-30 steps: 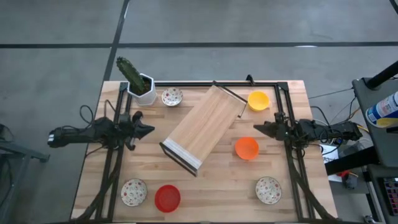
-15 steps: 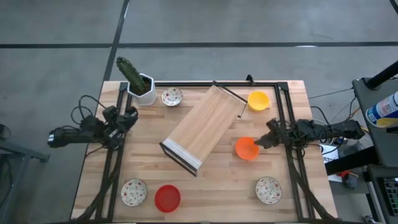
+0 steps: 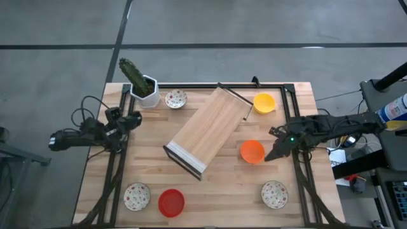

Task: Pick & Place Mini bowls
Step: Put the bottom right white bowl on the shelf

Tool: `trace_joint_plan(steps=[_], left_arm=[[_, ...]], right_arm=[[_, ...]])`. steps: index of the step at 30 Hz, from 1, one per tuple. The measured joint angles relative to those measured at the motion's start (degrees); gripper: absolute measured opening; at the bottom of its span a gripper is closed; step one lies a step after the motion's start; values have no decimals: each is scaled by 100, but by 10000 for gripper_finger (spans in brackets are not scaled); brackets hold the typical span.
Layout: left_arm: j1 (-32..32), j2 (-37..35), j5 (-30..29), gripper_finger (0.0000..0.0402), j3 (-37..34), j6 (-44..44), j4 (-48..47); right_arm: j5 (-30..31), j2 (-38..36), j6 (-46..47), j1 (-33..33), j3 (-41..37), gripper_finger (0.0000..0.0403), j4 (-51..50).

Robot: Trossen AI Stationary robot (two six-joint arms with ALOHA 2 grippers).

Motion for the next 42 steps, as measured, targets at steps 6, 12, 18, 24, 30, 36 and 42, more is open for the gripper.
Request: trace_joint_plan(steps=[6,12,18,24,30,36,42], left_arm=[[0,-2,1,0,117,-135,170],[0,-2,-30,0,198,-937,212],[1,-4,-70,0,186,-1089,204],[2,5,-74,0,185,-1095,199],[0,5,-84,0,185,-1095,206],[-3,5,-101,0,185,-1095,203],[-2,5,-105,0,185,-1095,203]], right_arm=[[-114,1275,-1260,225,1042,124,-2059],[-115,2200,-1648,638,1347,116,-2384],[-107,2882,-1758,1305,1380,116,-2370],[515,3376,-1764,2025,1378,121,-2317],[813,3857,-1569,2371,1376,115,-2164],[761,4169,-1491,2649,1376,116,-1709],[796,4443,-1506,2746,1376,121,-1674]])
